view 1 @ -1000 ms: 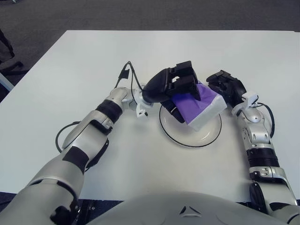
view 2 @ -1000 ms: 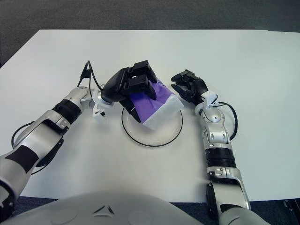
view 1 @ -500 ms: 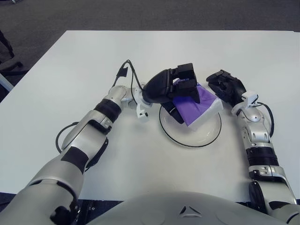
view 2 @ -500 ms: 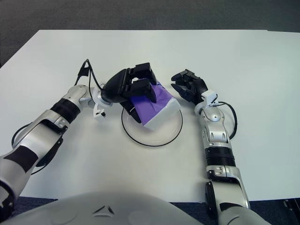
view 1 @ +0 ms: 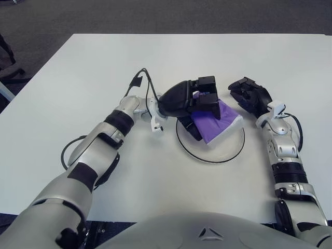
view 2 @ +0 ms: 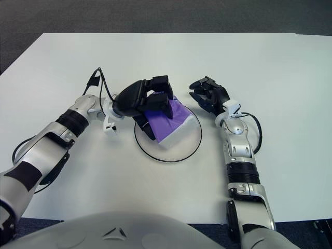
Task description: Put the tissue paper into the plate.
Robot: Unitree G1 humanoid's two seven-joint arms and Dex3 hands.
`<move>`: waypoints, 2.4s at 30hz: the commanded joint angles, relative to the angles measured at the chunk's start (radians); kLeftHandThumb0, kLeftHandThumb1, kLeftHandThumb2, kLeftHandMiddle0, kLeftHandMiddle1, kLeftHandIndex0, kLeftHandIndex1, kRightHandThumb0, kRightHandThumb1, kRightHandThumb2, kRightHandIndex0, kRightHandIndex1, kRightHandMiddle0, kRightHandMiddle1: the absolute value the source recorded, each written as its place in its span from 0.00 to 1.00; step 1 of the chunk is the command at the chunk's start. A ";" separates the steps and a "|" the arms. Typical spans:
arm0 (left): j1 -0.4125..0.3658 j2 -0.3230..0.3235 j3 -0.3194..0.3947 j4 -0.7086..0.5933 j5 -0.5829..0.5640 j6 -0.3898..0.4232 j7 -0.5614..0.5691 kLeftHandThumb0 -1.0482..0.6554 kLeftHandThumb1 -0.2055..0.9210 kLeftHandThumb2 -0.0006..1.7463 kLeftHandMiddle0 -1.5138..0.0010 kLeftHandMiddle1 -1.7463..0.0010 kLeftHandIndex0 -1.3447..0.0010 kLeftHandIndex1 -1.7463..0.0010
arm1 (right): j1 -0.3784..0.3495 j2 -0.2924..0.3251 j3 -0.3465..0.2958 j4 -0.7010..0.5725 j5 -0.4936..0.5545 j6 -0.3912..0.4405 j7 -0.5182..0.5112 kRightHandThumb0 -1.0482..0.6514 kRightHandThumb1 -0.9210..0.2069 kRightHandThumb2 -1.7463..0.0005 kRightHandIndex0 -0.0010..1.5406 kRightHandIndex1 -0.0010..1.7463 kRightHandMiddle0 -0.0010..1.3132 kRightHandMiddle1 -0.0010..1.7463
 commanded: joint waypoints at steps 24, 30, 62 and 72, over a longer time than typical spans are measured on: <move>0.065 0.070 0.011 -0.139 -0.354 0.070 -0.510 0.05 1.00 0.38 0.76 0.98 0.88 1.00 | 0.033 0.007 0.007 0.064 -0.018 0.032 0.001 0.61 0.00 0.91 0.41 0.75 0.37 0.71; 0.080 0.061 0.022 -0.147 -0.420 0.071 -0.585 0.02 1.00 0.40 0.81 1.00 0.90 1.00 | 0.029 0.009 0.011 0.069 -0.028 0.033 -0.011 0.61 0.00 0.91 0.41 0.75 0.36 0.71; 0.112 0.035 0.250 -0.022 -0.540 0.097 -0.643 0.00 1.00 0.43 0.90 1.00 0.93 1.00 | 0.000 0.029 -0.007 0.166 0.005 -0.032 -0.002 0.61 0.00 0.90 0.41 0.76 0.35 0.71; 0.163 0.023 0.305 -0.044 -0.692 0.124 -0.681 0.01 1.00 0.49 0.86 0.99 0.87 0.97 | 0.008 0.024 -0.009 0.147 0.008 -0.020 -0.003 0.61 0.00 0.90 0.41 0.76 0.36 0.71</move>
